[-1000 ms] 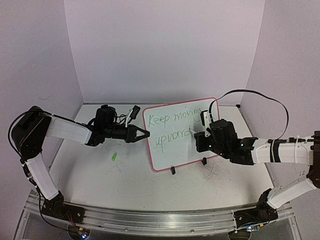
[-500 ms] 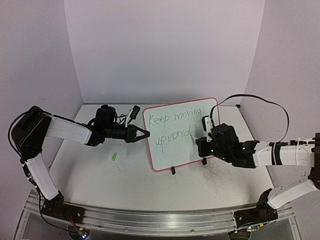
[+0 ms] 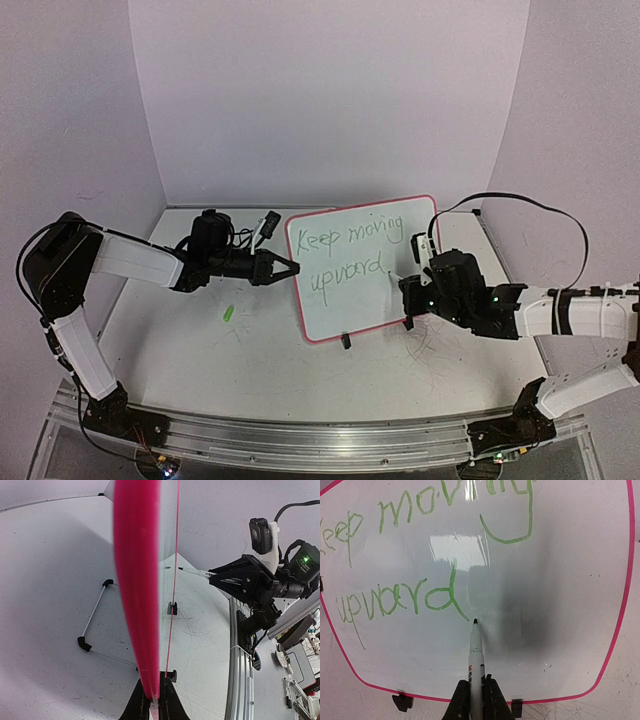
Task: Write a sentence on the whiteboard
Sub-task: Write a sentence on the whiteboard, then place the whiteboard at the center of the board, then pick up the pen cap from the corner of the board.
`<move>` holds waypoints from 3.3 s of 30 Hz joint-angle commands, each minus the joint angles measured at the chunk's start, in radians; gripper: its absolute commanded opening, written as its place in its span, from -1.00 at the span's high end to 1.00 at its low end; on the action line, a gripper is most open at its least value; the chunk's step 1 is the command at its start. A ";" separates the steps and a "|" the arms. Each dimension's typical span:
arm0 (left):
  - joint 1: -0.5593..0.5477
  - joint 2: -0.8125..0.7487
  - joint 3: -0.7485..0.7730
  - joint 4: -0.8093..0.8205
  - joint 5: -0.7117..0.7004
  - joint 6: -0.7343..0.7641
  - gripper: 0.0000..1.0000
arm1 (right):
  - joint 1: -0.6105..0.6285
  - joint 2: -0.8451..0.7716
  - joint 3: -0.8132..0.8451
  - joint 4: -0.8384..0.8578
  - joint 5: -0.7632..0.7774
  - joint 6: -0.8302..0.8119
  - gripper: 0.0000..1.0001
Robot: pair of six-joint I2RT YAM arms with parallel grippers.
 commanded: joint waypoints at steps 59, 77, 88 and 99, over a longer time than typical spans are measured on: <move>0.041 -0.305 0.097 -0.958 -0.701 -0.118 -0.45 | -0.006 -0.327 -0.033 0.114 -0.080 -0.368 1.00; 0.042 0.041 0.178 -1.018 -0.722 -0.001 -0.08 | -0.006 -0.369 -0.061 0.127 -0.178 -0.369 1.00; 0.042 0.068 0.158 -1.018 -0.757 0.012 0.64 | -0.006 -0.372 -0.048 0.099 -0.189 -0.378 1.00; 0.038 -0.217 0.133 -1.016 -0.830 0.000 1.00 | -0.007 -0.325 0.069 0.026 -0.244 -0.323 1.00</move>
